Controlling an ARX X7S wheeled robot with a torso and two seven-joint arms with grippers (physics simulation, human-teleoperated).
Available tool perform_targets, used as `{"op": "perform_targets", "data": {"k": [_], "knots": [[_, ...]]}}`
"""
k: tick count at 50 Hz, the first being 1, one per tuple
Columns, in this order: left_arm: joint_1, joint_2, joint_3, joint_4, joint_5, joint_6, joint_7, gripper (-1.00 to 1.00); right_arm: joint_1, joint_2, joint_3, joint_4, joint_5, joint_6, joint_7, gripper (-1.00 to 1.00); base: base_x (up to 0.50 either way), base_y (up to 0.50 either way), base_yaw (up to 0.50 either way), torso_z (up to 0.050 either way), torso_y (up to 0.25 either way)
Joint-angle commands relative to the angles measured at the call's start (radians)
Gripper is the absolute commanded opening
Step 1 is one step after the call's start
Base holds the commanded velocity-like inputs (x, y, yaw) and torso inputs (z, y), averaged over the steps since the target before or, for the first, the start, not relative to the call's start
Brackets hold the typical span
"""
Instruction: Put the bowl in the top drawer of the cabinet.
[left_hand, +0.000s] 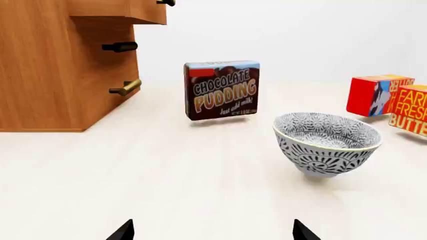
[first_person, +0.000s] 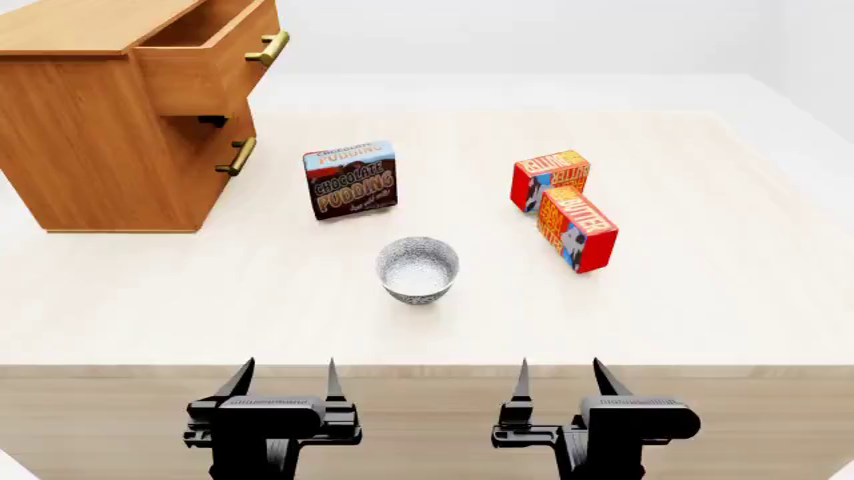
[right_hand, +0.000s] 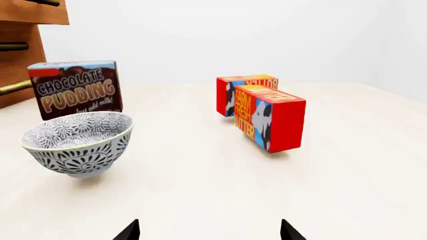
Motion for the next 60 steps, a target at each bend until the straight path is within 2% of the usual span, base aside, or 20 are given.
{"op": "perform_targets", "data": {"k": [1,9,18,25,30,36,47,52,60], "knots": [[0.001,-0.017,0.012,0.005,-0.022,0.001,-0.016,1.0,0.008,0.013,-0.023,0.008,0.012,0.014,0.026,1.0,0.0,0.0,0.0,0.0,0.0],[-0.01,-0.041,0.025,0.006,-0.055,-0.021,-0.052,1.0,0.028,0.039,-0.059,0.018,0.03,0.034,0.069,1.0,0.0,0.0,0.0,0.0,0.0],[-0.029,-0.061,0.053,-0.026,-0.049,-0.035,-0.079,1.0,0.027,0.061,-0.087,0.02,0.028,0.014,0.089,1.0,0.0,0.5,0.0,0.0,0.0],[-0.031,-0.075,0.07,-0.057,-0.047,0.035,-0.081,1.0,0.032,0.076,-0.098,0.035,0.033,0.023,0.097,1.0,0.0,0.5,0.0,0.021,0.0],[-0.08,-0.099,0.083,-0.012,-0.071,-0.063,-0.055,1.0,0.06,0.09,-0.084,-0.023,0.071,0.134,0.1,1.0,0.0,0.0,0.0,0.05,0.0],[-0.214,-0.131,0.073,0.094,-0.143,-0.31,-0.025,1.0,0.128,0.133,-0.08,-0.183,0.033,0.32,0.137,1.0,0.0,0.0,0.0,0.05,0.0],[-0.531,-0.156,0.081,0.111,-0.164,-0.601,-0.033,1.0,0.391,0.225,-0.105,-0.398,0.008,0.742,0.081,1.0,0.0,0.0,0.0,0.05,0.0],[-0.729,-0.16,0.073,0.074,-0.185,-0.752,-0.036,1.0,0.602,0.248,-0.105,-0.407,0.029,0.951,0.036,1.0,0.0,0.0,0.0,0.05,0.0],[-0.949,-0.158,0.092,-0.011,-0.171,-0.86,-0.058,1.0,0.85,0.273,-0.145,-0.331,0.022,1.099,0.009,1.0,0.0,0.0,0.0,0.05,0.0]]}}
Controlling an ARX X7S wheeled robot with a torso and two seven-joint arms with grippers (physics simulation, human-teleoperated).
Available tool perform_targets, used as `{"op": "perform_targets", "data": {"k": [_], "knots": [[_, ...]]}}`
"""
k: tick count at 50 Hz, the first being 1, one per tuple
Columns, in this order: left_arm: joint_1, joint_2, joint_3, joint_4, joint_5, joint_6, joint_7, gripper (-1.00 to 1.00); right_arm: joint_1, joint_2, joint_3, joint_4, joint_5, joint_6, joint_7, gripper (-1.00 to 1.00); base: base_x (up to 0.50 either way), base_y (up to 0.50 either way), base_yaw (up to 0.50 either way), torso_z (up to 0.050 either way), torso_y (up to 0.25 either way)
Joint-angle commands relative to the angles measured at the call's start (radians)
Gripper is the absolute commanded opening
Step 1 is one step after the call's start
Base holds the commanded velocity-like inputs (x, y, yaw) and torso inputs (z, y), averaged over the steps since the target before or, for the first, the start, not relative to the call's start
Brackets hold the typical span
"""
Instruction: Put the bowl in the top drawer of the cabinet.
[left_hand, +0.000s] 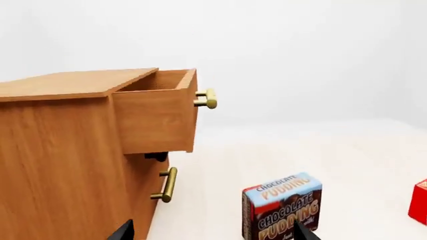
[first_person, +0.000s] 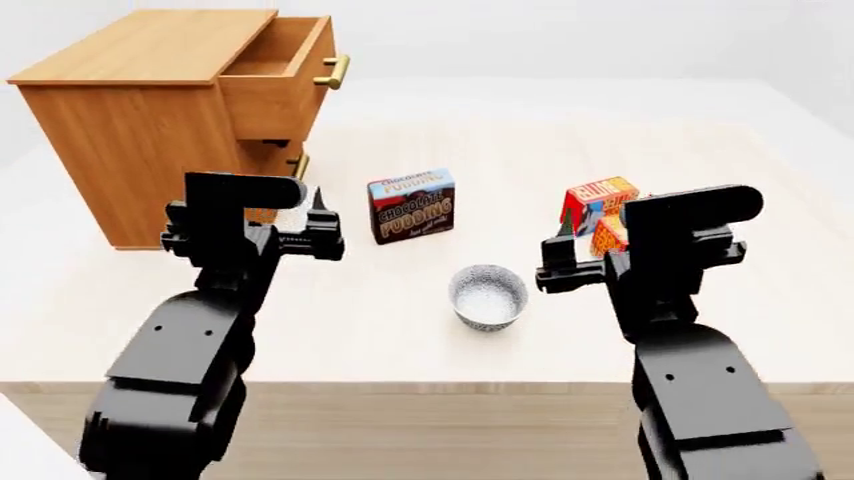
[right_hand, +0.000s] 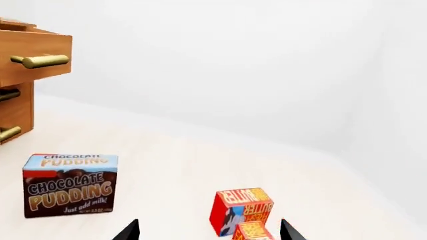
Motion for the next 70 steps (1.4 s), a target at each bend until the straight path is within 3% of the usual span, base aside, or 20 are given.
{"op": "perform_targets", "data": {"k": [1,12,22,40,56,70], "knots": [[-0.317,-0.004,0.012,-0.079,-0.008,-0.214,-0.02,1.0,0.333,0.049,-0.043,0.021,-0.006,0.276,-0.043,1.0,0.0,0.0,0.0,0.05,0.0],[-0.617,0.018,0.011,-0.232,0.013,-0.312,-0.07,1.0,0.595,0.064,-0.122,0.113,-0.041,0.389,-0.05,1.0,0.0,0.0,0.0,0.05,0.0],[-0.796,0.041,0.003,-0.324,0.002,-0.425,-0.093,1.0,0.669,0.071,-0.146,0.115,-0.048,0.424,-0.053,1.0,0.31,0.0,0.0,0.029,0.0],[-0.832,0.033,0.029,-0.396,-0.028,-0.442,-0.051,1.0,0.651,0.081,-0.146,0.112,-0.06,0.41,-0.03,1.0,0.5,0.0,0.0,0.0,0.0],[-0.856,0.03,0.041,-0.535,-0.017,-0.356,-0.06,1.0,0.617,0.082,-0.169,0.124,-0.047,0.38,-0.042,1.0,0.5,0.0,0.0,0.0,0.001],[-0.917,0.036,0.053,-0.624,-0.014,-0.418,-0.082,1.0,0.612,0.08,-0.173,0.127,-0.046,0.375,-0.036,1.0,0.46,0.0,0.0,0.0,0.001]]}}
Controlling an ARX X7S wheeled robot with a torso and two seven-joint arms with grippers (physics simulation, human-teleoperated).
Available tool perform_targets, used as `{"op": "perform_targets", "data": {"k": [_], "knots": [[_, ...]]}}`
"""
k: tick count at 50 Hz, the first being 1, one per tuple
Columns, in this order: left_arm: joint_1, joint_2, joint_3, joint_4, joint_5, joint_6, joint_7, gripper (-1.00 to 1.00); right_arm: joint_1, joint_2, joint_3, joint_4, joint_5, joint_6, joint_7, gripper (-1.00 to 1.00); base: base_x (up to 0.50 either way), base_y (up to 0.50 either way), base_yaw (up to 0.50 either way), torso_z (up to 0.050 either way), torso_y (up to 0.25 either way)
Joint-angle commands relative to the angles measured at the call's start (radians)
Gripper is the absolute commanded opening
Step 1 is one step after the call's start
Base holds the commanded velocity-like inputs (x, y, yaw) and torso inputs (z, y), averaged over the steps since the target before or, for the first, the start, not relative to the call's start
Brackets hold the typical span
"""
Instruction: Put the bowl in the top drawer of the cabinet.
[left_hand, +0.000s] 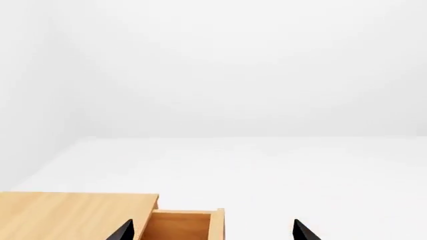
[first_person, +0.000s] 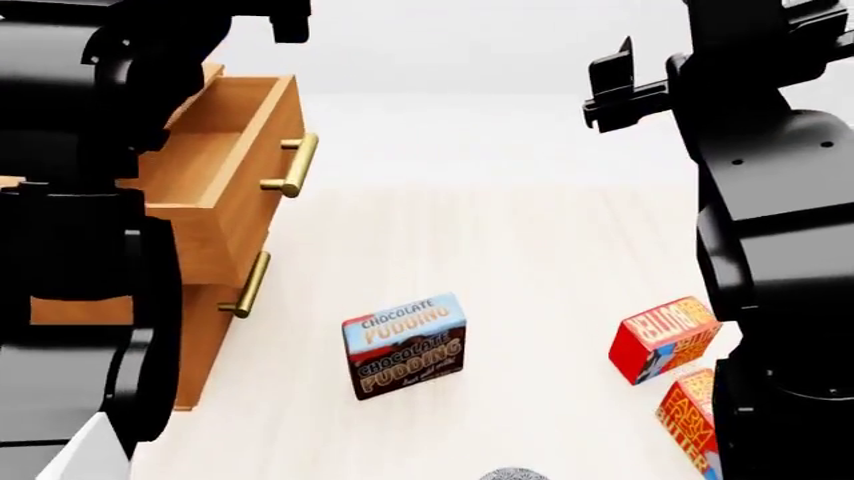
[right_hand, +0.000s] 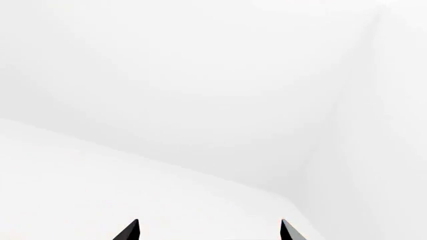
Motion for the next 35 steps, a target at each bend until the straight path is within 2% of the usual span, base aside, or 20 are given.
{"op": "perform_targets", "data": {"k": [1,11,20,35], "knots": [[-0.066,0.009,0.013,-0.125,0.002,-0.026,-0.005,1.0,-0.01,-0.002,-0.009,0.01,0.001,-0.015,0.004,1.0,0.0,0.0,0.0,0.0,0.0],[-0.205,0.047,0.007,-0.477,0.002,0.109,0.009,1.0,-0.038,0.004,-0.009,0.02,0.004,-0.035,0.006,1.0,0.0,0.0,0.0,0.0,0.0],[-0.295,0.085,0.03,-0.828,0.028,0.292,0.017,1.0,-0.067,0.02,0.007,0.018,0.006,-0.034,0.01,1.0,0.0,0.0,0.0,0.0,0.0],[-0.246,0.103,0.013,-0.833,0.06,0.288,0.01,1.0,-0.09,0.027,0.006,0.036,0.007,-0.057,0.016,1.0,0.0,0.0,0.0,0.0,0.0]]}}
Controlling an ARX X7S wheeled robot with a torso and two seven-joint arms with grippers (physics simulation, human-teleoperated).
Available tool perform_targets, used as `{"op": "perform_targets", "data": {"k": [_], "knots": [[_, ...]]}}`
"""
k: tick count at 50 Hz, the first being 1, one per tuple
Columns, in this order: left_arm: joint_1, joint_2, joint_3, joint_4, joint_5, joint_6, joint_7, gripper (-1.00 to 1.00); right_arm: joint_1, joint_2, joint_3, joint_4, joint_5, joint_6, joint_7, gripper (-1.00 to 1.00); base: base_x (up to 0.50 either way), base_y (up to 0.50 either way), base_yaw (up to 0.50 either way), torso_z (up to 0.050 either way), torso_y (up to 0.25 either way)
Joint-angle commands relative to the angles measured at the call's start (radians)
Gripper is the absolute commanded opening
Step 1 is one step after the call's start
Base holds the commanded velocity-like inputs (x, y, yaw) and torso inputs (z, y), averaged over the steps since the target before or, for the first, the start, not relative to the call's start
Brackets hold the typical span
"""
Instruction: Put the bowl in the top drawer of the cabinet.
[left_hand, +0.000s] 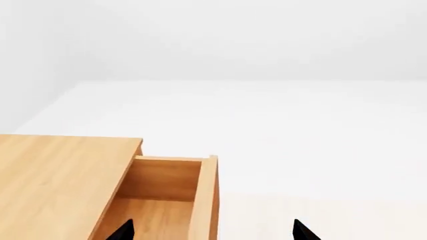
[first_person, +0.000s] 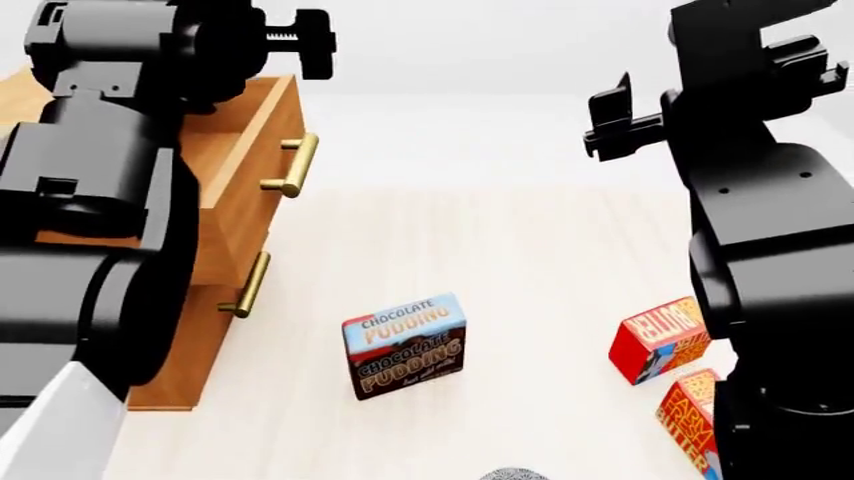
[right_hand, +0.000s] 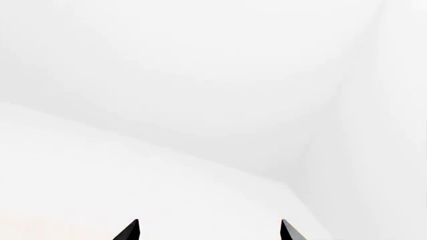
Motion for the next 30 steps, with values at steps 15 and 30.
{"op": "perform_targets", "data": {"k": [15,30], "knots": [[0.038,0.012,-0.066,-0.081,0.039,0.024,0.018,1.0,-0.039,0.005,-0.003,0.052,0.002,-0.056,0.012,1.0,0.0,0.0,0.0,0.0,0.0],[0.075,0.016,-0.143,-0.082,0.092,0.022,0.0,1.0,-0.067,0.008,0.001,0.09,0.009,-0.1,0.016,1.0,0.0,0.0,0.0,0.0,0.0]]}}
